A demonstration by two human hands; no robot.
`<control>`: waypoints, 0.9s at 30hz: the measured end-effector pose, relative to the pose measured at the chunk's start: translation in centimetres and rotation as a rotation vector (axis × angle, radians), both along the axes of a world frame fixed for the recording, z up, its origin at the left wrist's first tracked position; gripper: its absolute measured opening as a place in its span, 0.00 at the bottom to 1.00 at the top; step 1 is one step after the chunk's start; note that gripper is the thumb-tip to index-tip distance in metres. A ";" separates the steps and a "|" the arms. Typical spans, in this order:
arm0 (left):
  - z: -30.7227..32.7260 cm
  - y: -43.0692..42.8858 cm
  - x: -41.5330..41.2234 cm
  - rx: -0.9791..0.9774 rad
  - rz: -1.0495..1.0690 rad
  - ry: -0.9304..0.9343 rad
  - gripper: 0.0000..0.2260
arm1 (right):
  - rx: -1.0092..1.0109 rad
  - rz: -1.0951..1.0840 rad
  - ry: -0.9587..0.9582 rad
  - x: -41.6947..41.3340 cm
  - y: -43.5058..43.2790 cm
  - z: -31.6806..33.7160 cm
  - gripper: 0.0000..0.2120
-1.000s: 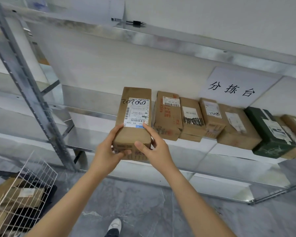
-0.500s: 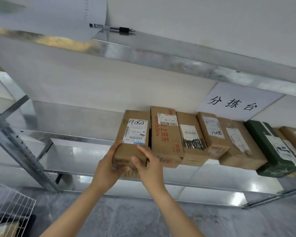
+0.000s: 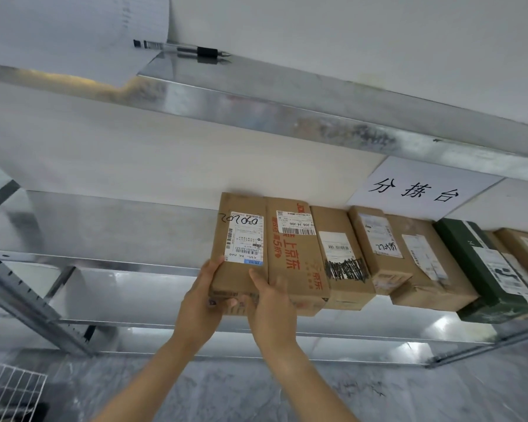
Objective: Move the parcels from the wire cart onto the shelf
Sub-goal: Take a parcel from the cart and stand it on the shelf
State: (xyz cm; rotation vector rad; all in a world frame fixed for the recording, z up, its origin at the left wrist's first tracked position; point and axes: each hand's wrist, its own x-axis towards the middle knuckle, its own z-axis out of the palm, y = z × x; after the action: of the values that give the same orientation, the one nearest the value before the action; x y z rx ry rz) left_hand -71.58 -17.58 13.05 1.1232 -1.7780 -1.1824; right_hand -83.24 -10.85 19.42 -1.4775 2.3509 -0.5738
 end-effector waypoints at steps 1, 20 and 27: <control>-0.1 -0.2 -0.1 -0.001 -0.002 0.003 0.40 | -0.002 -0.011 0.021 -0.1 -0.2 0.0 0.23; 0.1 -2.6 -1.1 -0.053 -0.054 -0.042 0.38 | -0.270 -0.023 0.100 -2.4 -2.7 -2.4 0.22; 0.3 -2.2 -1.0 -0.105 -0.006 -0.192 0.41 | -0.156 0.193 -0.016 -5.3 -2.7 -1.9 0.21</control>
State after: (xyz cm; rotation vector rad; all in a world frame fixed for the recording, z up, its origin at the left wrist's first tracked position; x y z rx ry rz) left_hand -72.54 -19.80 13.32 1.2029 -1.9651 -0.9996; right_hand -88.54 -13.54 17.49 -1.7376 2.1609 -0.7279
